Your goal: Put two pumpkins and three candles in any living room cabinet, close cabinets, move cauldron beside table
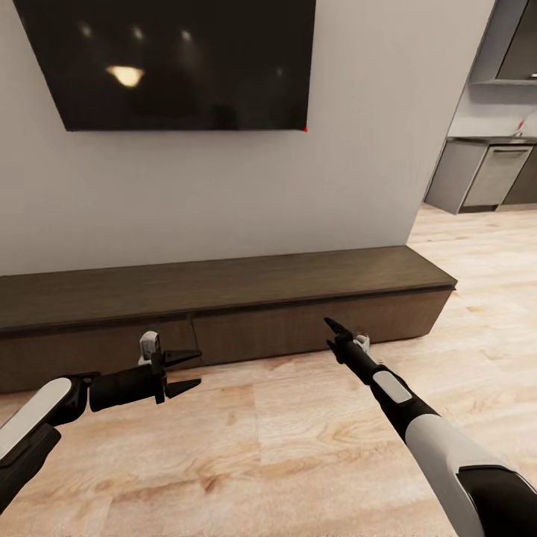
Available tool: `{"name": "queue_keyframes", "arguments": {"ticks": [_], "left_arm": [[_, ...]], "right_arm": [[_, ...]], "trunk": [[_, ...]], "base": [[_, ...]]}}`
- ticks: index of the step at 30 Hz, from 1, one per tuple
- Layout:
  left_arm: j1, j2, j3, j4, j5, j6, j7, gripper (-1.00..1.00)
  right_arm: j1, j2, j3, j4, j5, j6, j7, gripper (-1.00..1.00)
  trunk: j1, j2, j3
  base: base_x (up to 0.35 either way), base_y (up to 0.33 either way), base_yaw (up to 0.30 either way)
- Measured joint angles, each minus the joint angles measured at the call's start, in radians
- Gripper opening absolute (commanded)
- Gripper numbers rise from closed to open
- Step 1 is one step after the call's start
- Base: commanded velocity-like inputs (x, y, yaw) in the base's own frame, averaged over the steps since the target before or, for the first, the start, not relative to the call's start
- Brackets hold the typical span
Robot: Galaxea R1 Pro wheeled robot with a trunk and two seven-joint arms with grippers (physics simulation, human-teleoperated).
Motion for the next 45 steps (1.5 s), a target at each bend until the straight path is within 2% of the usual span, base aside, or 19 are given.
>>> {"name": "queue_keyframes", "arguments": {"ticks": [20,22,25,30,32,37,45], "left_arm": [[0.0,-0.002,-0.001,-0.002,0.0,0.0,0.0,1.0],[0.0,-0.002,-0.002,-0.002,0.0,0.0,0.0,1.0],[0.0,-0.002,-0.001,-0.003,0.0,0.0,0.0,1.0],[0.0,-0.002,-0.001,-0.005,0.0,0.0,0.0,1.0],[0.0,-0.002,-0.002,-0.005,0.0,0.0,0.0,1.0],[0.0,-0.002,-0.002,-0.005,0.001,0.0,0.0,1.0],[0.0,-0.002,-0.002,-0.02,0.001,0.0,0.0,1.0]], "right_arm": [[0.0,-0.003,0.0,0.017,-0.005,-0.001,0.03,1.0],[0.0,-0.003,0.001,0.017,-0.005,-0.002,0.054,1.0],[0.0,-0.007,0.001,0.02,-0.005,-0.001,0.134,1.0],[0.0,-0.015,0.001,0.024,-0.006,-0.001,0.168,1.0],[0.0,-0.017,0.002,0.024,-0.006,-0.002,0.172,1.0],[0.0,-0.019,0.002,0.024,-0.005,-0.001,0.171,1.0],[0.0,-0.02,0.001,0.024,-0.003,-0.001,0.166,1.0]], "trunk": [[0.009,-0.005,-0.077],[0.01,-0.005,-0.085],[0.011,-0.006,-0.097],[0.013,-0.007,-0.116],[0.014,-0.008,-0.124],[0.014,-0.008,-0.124],[0.017,-0.009,-0.151]], "base": [[0.0,0.0,0.0],[0.0,0.0,0.0],[0.0,0.0,0.0],[0.0,0.0,0.0],[0.0,0.0,0.0],[0.0,0.0,0.0],[0.0,0.0,0.0]]}}
